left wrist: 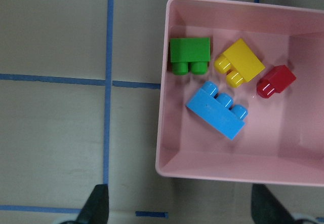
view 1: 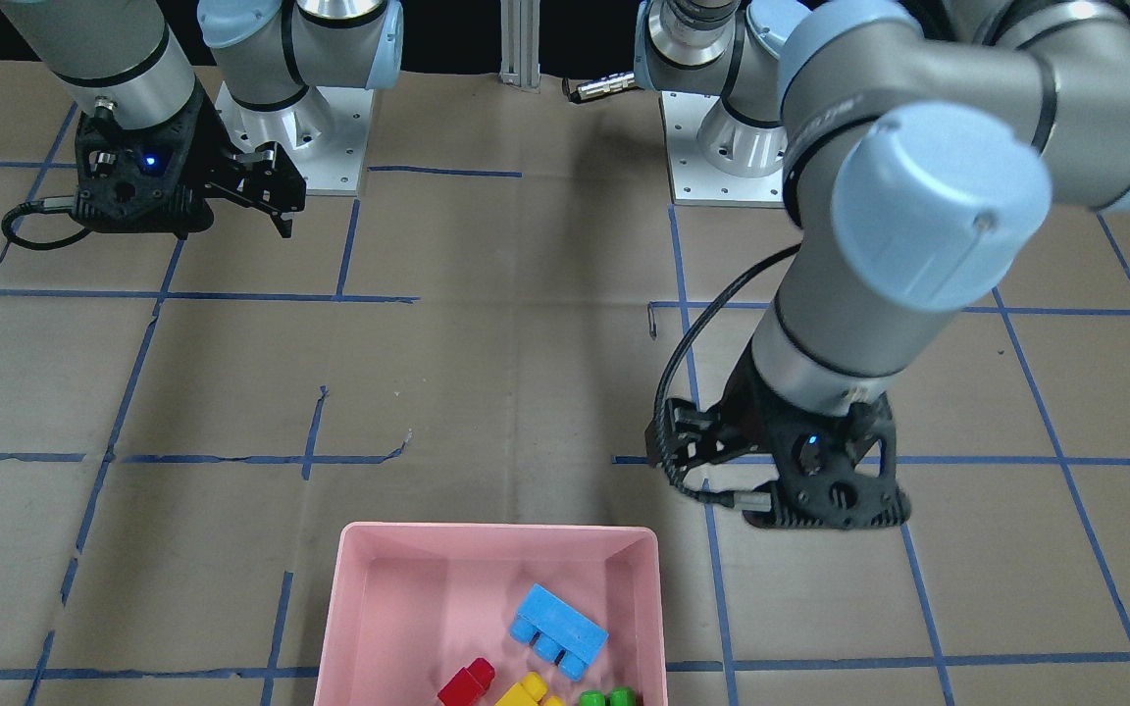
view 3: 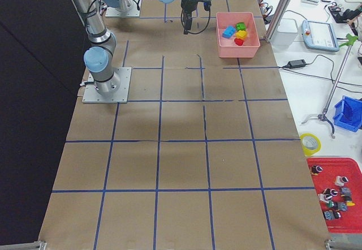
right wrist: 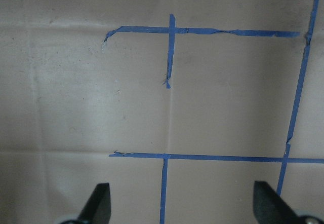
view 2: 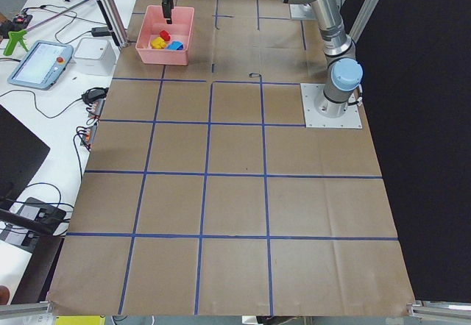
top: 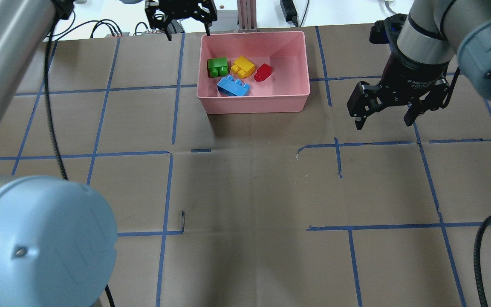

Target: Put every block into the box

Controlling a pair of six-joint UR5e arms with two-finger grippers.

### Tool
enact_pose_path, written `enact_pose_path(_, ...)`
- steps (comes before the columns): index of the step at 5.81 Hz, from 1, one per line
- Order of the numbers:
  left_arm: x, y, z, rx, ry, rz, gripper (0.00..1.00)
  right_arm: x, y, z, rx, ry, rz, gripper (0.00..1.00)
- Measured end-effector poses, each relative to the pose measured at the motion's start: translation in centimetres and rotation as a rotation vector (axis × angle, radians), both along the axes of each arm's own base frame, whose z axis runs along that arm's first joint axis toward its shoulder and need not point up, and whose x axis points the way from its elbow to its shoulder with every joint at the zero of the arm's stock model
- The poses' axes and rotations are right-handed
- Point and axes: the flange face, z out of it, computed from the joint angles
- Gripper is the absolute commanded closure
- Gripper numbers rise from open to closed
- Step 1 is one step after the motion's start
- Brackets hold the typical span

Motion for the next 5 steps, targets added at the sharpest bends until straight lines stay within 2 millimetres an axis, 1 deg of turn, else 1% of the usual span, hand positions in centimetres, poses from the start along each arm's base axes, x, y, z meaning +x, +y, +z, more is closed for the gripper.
enact_pose_path(1, 2.2, 3.9, 0.9, 0.011, -0.001, -0.062, 0.01, 0.0, 0.0, 0.0, -0.001, 0.000, 0.000, 0.00)
enact_pose_path(2, 3.4, 7.9, 1.6, 0.014, -0.002, -0.103, 0.01, 0.0, 0.0, 0.0, -0.002, 0.000, 0.000, 0.00)
enact_pose_path(3, 3.8, 11.1, 2.0, 0.014, -0.002, -0.131, 0.01, 0.0, 0.0, 0.1, -0.002, 0.000, 0.001, 0.00)
enact_pose_path(4, 3.9, 13.0, 2.2, 0.007, -0.004, -0.149, 0.01, 0.0, 0.0, 0.0, -0.001, 0.000, 0.000, 0.00)
enact_pose_path(5, 3.9, 13.7, 2.4, -0.006, -0.005, -0.159, 0.01, 0.0, 0.0, 0.0, 0.000, 0.000, 0.000, 0.00)
